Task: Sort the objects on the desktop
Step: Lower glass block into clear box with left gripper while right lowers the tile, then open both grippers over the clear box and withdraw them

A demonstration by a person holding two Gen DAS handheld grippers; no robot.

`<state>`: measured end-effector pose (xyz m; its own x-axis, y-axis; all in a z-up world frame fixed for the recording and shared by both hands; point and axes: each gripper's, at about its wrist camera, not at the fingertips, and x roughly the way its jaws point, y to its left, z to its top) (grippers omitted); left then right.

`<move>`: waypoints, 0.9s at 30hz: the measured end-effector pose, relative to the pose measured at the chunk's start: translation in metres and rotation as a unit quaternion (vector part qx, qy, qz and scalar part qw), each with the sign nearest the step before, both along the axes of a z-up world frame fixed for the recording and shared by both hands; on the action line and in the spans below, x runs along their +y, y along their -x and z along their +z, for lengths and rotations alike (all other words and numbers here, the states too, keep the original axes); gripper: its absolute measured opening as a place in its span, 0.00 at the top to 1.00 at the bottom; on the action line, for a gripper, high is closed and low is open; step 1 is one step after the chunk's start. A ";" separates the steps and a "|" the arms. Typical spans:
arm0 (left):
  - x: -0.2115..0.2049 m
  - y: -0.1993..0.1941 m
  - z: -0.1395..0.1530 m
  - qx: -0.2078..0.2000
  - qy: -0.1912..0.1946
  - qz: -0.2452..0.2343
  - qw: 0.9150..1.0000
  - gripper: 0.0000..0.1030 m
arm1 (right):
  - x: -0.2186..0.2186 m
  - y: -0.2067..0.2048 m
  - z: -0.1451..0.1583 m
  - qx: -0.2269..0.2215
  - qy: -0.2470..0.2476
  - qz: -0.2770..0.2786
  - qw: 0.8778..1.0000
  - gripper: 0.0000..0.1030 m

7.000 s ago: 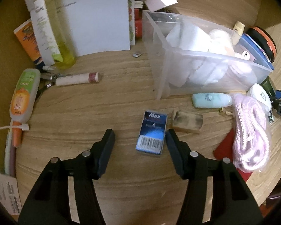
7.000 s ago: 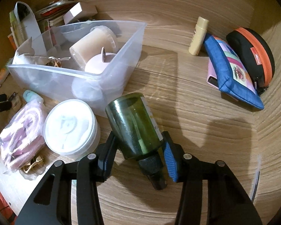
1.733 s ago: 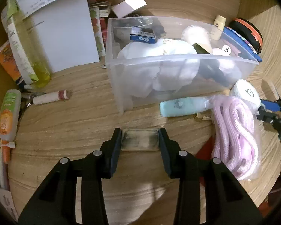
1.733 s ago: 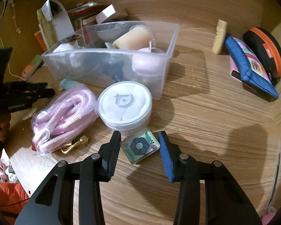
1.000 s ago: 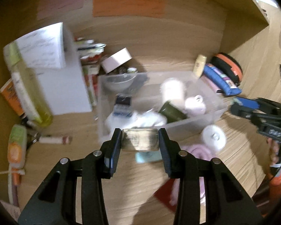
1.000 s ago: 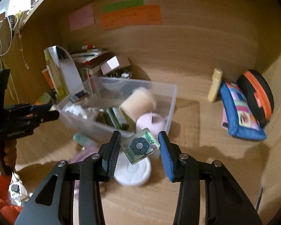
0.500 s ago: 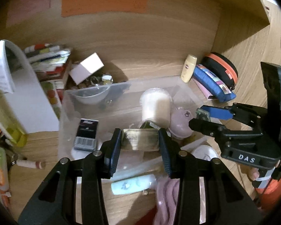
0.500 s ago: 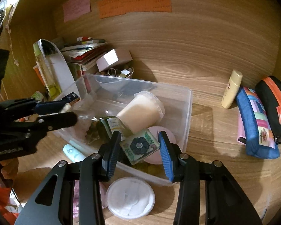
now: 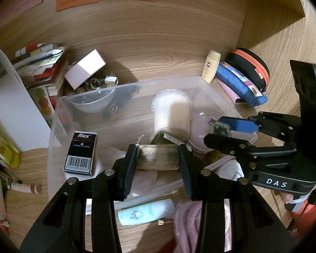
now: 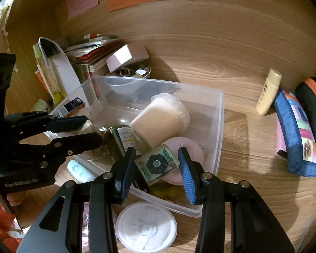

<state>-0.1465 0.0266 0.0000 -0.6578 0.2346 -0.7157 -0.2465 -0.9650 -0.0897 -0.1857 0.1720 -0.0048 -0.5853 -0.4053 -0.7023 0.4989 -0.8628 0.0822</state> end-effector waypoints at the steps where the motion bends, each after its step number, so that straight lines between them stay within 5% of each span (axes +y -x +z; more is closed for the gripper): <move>1: 0.000 0.000 0.000 0.000 0.002 0.000 1.000 0.62 | 0.000 0.000 0.000 0.000 -0.002 -0.001 1.000 0.63; 4: 0.001 0.001 0.000 -0.004 0.007 0.003 1.000 0.61 | 0.001 0.000 0.001 -0.004 -0.002 0.000 1.000 0.63; 7: 0.000 -0.001 0.003 -0.011 0.001 0.004 1.000 0.52 | 0.004 -0.001 0.004 -0.009 0.008 0.002 1.000 0.50; 17: -0.002 -0.043 0.027 0.034 0.021 0.008 0.999 0.29 | 0.021 -0.031 0.023 0.020 0.004 -0.007 1.000 0.38; 27: 0.010 -0.079 -0.021 -0.030 0.073 -0.014 0.997 0.23 | 0.042 -0.061 0.002 -0.001 -0.036 -0.006 0.999 0.29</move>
